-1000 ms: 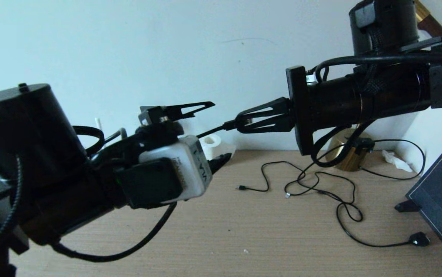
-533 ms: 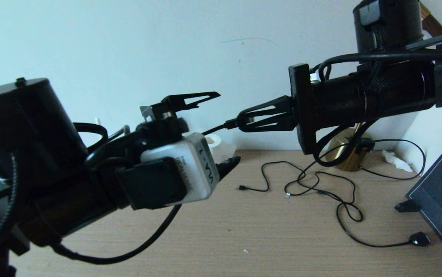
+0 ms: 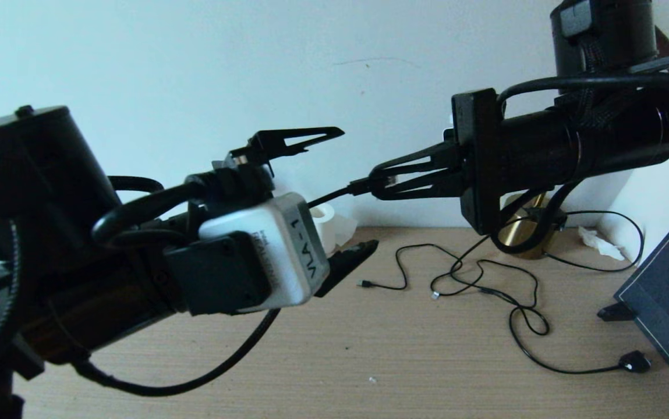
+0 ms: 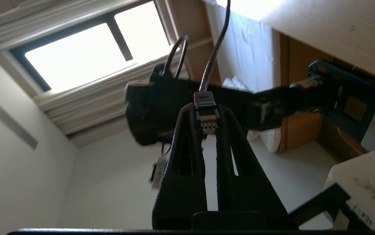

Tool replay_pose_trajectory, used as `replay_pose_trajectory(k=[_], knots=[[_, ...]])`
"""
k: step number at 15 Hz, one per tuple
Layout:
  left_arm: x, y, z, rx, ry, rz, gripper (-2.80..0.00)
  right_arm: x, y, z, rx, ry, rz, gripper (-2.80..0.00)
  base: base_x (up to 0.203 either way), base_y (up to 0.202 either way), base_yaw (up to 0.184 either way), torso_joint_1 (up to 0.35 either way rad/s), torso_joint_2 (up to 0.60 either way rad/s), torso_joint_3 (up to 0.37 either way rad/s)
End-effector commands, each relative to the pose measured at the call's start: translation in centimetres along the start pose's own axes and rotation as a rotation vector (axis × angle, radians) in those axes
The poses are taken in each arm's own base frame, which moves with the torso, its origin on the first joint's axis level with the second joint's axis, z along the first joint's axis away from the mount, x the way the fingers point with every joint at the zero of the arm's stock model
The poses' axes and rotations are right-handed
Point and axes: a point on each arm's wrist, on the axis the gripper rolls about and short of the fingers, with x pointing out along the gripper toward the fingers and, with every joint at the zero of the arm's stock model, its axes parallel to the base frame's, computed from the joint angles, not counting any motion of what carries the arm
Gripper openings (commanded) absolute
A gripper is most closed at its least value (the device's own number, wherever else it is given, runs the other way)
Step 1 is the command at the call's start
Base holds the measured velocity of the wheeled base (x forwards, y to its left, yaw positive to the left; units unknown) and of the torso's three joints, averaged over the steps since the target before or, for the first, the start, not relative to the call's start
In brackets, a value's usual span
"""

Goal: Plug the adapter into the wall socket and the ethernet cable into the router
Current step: Hand it to the other hand

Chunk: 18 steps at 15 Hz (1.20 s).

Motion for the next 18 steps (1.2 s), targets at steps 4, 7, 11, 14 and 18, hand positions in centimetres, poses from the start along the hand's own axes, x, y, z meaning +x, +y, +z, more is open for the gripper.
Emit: replay_pose_trajectory(k=[4, 7, 11, 14, 18], knots=[[-0.3, 0.0, 0.1, 0.005, -0.029, -0.007, 0.0, -0.6, 0.1, 0.0, 0.007, 0.004, 0.008, -2.8, 0.0, 0.0, 0.0, 0.0, 0.0, 0.0], [-0.6, 0.3, 0.5, 0.007, -0.043, 0.004, 0.0, -0.3, -0.1, 0.3, 0.009, 0.016, 0.006, -2.8, 0.0, 0.0, 0.0, 0.0, 0.0, 0.0], [-0.5, 0.3, 0.8, 0.005, -0.059, 0.001, 0.0, 0.2, -0.5, 0.9, 0.022, 0.043, 0.001, -2.8, 0.0, 0.0, 0.0, 0.0, 0.0, 0.0], [-0.2, 0.2, 0.8, -0.013, -0.062, -0.002, 0.0, 0.4, -0.6, 1.1, 0.024, 0.044, -0.001, -2.8, 0.0, 0.0, 0.0, 0.0, 0.0, 0.0], [-0.1, 0.0, 0.7, -0.019, -0.061, -0.007, 0.0, 0.4, -0.6, 1.0, 0.024, 0.046, -0.001, -2.8, 0.0, 0.0, 0.0, 0.0, 0.0, 0.0]])
